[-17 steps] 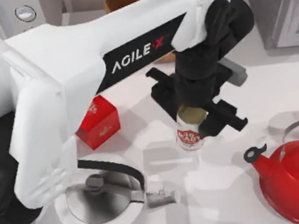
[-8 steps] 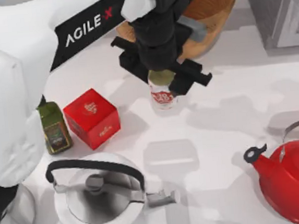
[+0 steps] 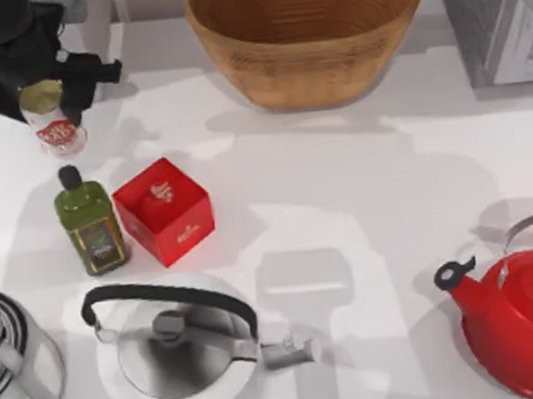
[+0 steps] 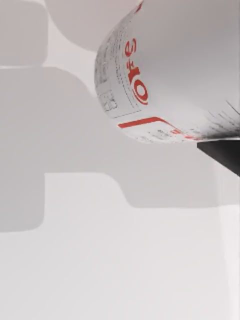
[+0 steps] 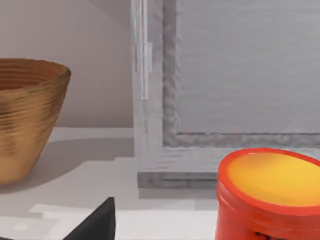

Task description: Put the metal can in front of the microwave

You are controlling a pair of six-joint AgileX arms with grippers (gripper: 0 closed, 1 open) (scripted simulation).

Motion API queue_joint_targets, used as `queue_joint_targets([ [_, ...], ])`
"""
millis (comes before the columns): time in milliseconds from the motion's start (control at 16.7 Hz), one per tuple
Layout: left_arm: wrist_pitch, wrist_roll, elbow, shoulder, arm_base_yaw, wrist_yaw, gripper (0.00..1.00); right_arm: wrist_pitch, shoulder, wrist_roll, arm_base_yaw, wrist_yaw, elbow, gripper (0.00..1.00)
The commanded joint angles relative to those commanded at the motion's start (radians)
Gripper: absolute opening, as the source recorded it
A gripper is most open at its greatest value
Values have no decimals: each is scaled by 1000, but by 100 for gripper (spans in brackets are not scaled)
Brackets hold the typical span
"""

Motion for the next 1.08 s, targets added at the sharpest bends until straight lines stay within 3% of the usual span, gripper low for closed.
queue_joint_targets([
  [300,-85,-16,-114,-44,132,27,0,0,0,0,0,0,0,100],
  [1080,-63,-17,-148,-45,136,30,0,0,0,0,0,0,0,100],
])
